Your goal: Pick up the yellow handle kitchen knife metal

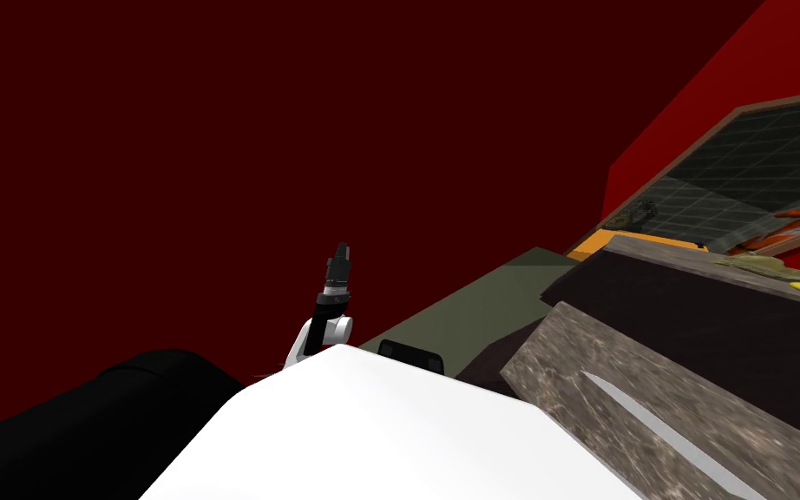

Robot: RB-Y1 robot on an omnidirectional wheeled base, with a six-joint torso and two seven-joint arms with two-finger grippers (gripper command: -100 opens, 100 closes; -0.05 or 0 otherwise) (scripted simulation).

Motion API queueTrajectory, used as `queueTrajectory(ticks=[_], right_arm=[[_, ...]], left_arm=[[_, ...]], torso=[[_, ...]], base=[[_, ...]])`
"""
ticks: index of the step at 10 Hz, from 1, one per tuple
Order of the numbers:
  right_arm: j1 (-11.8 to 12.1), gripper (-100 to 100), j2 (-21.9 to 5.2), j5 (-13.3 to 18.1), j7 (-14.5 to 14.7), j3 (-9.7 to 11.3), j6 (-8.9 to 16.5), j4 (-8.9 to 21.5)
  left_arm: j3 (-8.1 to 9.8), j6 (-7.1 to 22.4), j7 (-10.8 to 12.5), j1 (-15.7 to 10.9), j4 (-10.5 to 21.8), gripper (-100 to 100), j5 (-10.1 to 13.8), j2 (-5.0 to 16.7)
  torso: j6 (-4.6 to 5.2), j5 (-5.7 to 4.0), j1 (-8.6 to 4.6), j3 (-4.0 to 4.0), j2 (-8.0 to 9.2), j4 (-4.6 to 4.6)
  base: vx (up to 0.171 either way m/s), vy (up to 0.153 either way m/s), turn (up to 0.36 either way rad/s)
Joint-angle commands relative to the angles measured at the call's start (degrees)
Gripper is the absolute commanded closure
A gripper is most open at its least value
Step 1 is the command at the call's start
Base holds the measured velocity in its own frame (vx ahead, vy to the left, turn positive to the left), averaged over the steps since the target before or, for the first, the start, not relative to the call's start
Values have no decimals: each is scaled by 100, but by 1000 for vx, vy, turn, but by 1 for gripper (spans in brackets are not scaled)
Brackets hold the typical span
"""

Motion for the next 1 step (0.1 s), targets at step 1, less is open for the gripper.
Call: queueTrajectory(ticks=[1], right_arm=[[0, 0, 0, 0, 0, 0, 0, 0]], left_arm=[[0, 0, 0, 0, 0, 0, 0, 0]], torso=[[0, 0, 0, 0, 0, 0]], base=[[0, 0, 0]])
